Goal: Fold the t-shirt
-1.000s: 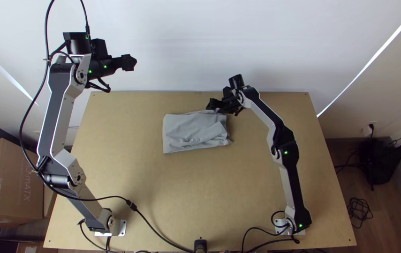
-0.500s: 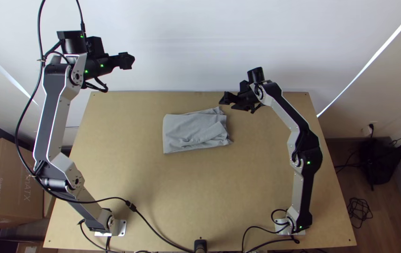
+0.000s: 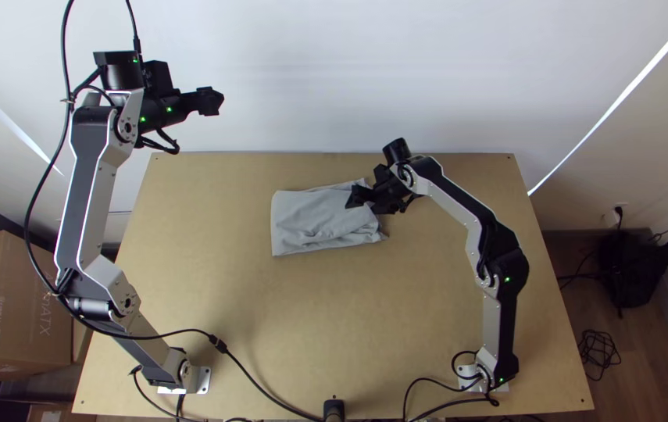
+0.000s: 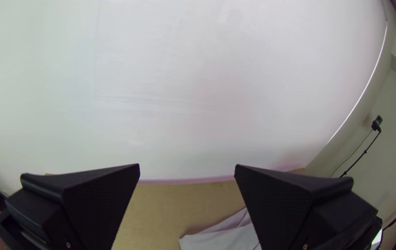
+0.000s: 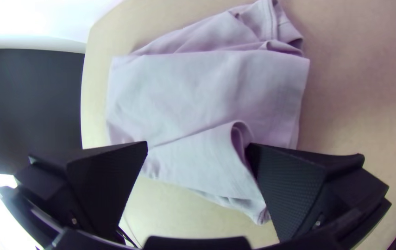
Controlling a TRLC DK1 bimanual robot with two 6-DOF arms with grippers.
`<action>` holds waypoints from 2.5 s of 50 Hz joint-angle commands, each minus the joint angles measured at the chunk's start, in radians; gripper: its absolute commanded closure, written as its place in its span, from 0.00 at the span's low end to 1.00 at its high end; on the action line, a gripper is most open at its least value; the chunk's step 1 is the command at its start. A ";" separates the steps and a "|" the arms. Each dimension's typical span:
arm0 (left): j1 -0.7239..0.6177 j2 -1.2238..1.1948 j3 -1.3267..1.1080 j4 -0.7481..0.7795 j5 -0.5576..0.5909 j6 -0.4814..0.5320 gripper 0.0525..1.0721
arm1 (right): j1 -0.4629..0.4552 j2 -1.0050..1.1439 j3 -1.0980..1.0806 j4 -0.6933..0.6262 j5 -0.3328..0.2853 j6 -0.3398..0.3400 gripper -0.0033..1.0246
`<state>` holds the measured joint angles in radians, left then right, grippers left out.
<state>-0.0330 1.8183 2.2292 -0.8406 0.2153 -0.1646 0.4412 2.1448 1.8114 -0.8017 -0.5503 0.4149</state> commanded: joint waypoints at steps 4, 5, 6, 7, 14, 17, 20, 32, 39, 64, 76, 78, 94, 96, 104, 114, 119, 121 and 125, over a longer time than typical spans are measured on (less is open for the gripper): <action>0.007 -0.039 0.014 0.003 -0.010 -0.010 0.04 | 0.027 -0.008 -0.030 -0.056 -0.008 0.018 0.28; 0.007 -0.039 0.014 0.003 -0.010 -0.010 0.04 | 0.027 -0.008 -0.034 -0.057 -0.008 0.018 0.36; 0.008 -0.040 0.014 0.003 -0.010 -0.010 0.04 | 0.027 -0.008 -0.040 -0.059 -0.008 0.018 0.45; 0.012 -0.040 0.014 0.003 -0.010 -0.010 0.04 | 0.027 -0.010 -0.047 -0.057 -0.008 0.015 0.53; 0.019 -0.048 0.010 -0.002 -0.010 -0.010 0.04 | 0.027 -0.060 -0.116 -0.050 -0.005 -0.004 0.89; 0.022 -0.051 0.010 -0.003 -0.010 -0.010 0.04 | 0.024 -0.095 -0.162 -0.036 -0.005 -0.007 0.89; 0.025 -0.056 0.006 -0.005 -0.010 -0.010 0.04 | 0.019 -0.128 -0.205 -0.030 -0.003 -0.013 0.88; 0.033 -0.077 -0.011 -0.008 -0.010 -0.010 0.04 | -0.015 -0.224 -0.386 -0.007 0.001 -0.022 0.04; 0.035 -0.086 -0.022 -0.012 -0.010 -0.007 0.04 | -0.076 -0.237 -0.426 -0.007 0.001 -0.030 0.04; 0.035 -0.083 -0.017 -0.005 -0.011 0.007 0.04 | -0.153 0.003 -0.142 0.082 -0.082 -0.070 0.04; 0.044 -0.070 0.001 -0.003 -0.013 0.010 0.04 | -0.128 0.155 0.006 0.082 -0.131 -0.071 0.06; 0.045 -0.066 0.004 -0.002 -0.014 0.010 0.04 | -0.124 0.178 0.026 0.081 -0.145 -0.071 0.06; 0.044 -0.063 0.010 0.003 -0.022 0.011 0.04 | -0.075 0.316 0.186 0.073 -0.178 -0.041 0.98; 0.044 -0.063 0.010 0.003 -0.024 0.011 0.04 | -0.082 0.334 0.216 0.079 -0.175 -0.002 0.98; 0.042 -0.068 0.012 0.001 -0.024 0.011 0.04 | -0.141 0.351 0.241 0.174 -0.112 0.153 0.97; 0.042 -0.079 0.010 -0.006 -0.024 0.011 0.04 | -0.259 0.268 0.121 0.292 -0.053 0.254 0.97; 0.042 -0.083 0.009 -0.009 -0.024 0.010 0.04 | -0.335 0.208 0.051 0.322 -0.020 0.259 0.97; 0.042 -0.085 0.009 -0.009 -0.024 0.010 0.04 | -0.364 0.181 0.012 0.345 0.006 0.259 0.97; 0.039 -0.086 0.009 -0.009 -0.024 0.010 0.04 | -0.426 0.124 -0.060 0.400 0.050 0.280 0.97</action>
<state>0.0067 1.7542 2.2139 -0.8474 0.1970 -0.1604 0.1055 2.3478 1.8496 -0.4385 -0.5716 0.6476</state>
